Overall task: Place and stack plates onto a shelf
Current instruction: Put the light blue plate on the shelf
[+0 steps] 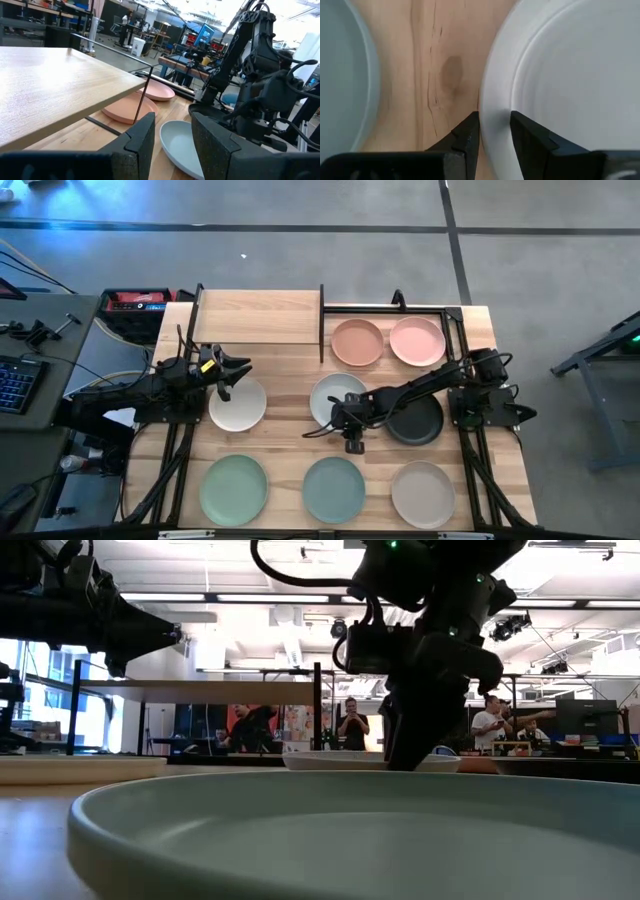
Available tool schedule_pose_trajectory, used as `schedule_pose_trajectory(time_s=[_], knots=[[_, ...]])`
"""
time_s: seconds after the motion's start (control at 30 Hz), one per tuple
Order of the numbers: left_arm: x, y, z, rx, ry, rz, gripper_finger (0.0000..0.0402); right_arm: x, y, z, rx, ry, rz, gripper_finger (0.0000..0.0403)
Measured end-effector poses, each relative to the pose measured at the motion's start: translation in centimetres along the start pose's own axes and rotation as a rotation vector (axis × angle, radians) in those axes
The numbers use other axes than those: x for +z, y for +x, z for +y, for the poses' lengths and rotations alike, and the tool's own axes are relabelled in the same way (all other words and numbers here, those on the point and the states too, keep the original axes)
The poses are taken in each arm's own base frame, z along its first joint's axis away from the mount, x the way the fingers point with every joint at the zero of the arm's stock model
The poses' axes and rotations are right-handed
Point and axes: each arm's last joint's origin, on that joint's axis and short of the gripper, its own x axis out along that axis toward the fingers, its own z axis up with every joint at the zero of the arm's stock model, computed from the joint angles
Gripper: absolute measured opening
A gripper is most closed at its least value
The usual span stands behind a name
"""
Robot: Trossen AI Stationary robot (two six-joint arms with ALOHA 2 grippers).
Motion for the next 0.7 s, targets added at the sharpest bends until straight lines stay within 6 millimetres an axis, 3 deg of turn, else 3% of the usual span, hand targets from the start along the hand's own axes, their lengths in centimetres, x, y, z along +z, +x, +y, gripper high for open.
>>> schedule_pose_trajectory(time_s=[0.13,0.37,0.7], knots=[[0.0,0.0,0.0,0.000,0.000,0.000,0.0120,0.0,0.0,0.0,-0.001,0.013,-0.002,0.0083],[0.0,0.0,0.0,0.000,-0.001,0.000,0.0120,0.2,-0.1,0.2,0.007,0.021,-0.016,0.0010],[0.0,0.0,0.0,0.000,-0.001,0.000,0.0120,1.2,-0.7,1.3,-0.007,0.014,-0.032,0.0002]])
